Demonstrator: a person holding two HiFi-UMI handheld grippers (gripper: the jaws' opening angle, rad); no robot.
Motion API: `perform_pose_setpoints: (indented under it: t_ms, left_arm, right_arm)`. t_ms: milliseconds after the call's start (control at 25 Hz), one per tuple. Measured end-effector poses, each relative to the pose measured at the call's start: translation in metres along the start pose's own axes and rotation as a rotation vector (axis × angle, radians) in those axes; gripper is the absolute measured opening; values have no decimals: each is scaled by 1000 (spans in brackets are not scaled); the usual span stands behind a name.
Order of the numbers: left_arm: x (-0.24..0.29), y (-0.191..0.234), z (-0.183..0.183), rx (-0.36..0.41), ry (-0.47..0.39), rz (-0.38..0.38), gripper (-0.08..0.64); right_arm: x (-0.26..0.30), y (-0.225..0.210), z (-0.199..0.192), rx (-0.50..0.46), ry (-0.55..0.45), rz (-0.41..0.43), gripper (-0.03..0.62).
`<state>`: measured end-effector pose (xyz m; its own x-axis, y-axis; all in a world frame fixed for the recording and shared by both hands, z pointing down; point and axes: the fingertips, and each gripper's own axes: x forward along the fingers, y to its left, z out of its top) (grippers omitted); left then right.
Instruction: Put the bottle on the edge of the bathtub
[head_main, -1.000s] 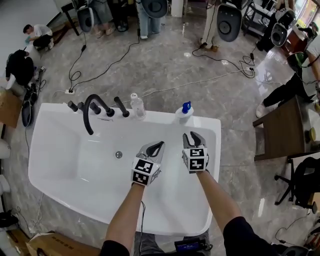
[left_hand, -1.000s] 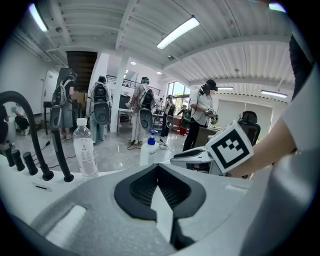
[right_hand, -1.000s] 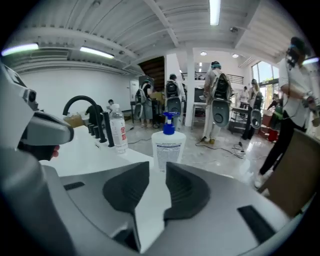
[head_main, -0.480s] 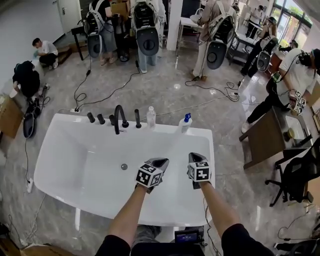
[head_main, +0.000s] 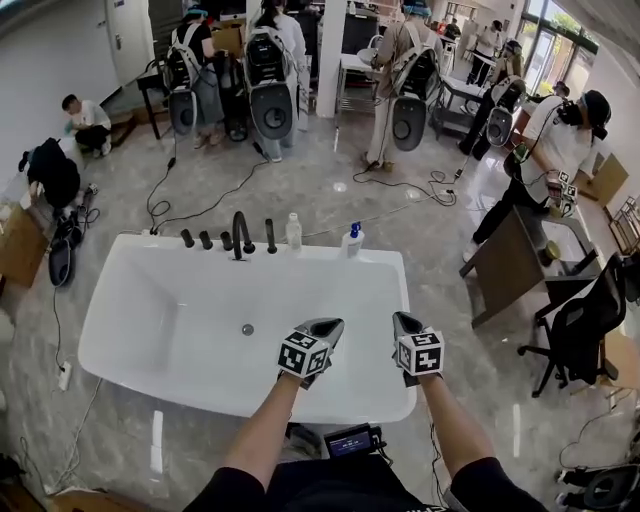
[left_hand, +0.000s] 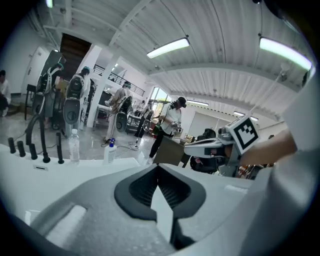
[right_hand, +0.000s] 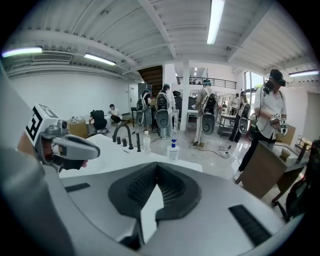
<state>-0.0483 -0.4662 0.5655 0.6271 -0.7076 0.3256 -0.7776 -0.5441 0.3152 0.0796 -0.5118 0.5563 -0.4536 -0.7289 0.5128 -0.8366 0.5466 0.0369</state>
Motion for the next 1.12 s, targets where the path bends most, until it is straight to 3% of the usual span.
perform_pose_setpoints:
  t_ms: [240, 520, 880, 1120]
  left_arm:
    - [-64, -52, -24, 76, 23, 95, 9]
    - [-120, -116, -63, 93, 9, 132, 9]
    - [-172, -165, -75, 198, 1, 2, 10]
    - [-263, -172, -85, 227, -72, -57, 10]
  right_arm:
    - [-71, 31, -25, 35, -75, 31, 15]
    - [-143, 67, -67, 61, -75, 60, 15]
    - [-210, 119, -78, 56, -128, -21, 14]
    - [-229, 210, -79, 70, -163, -35, 14]
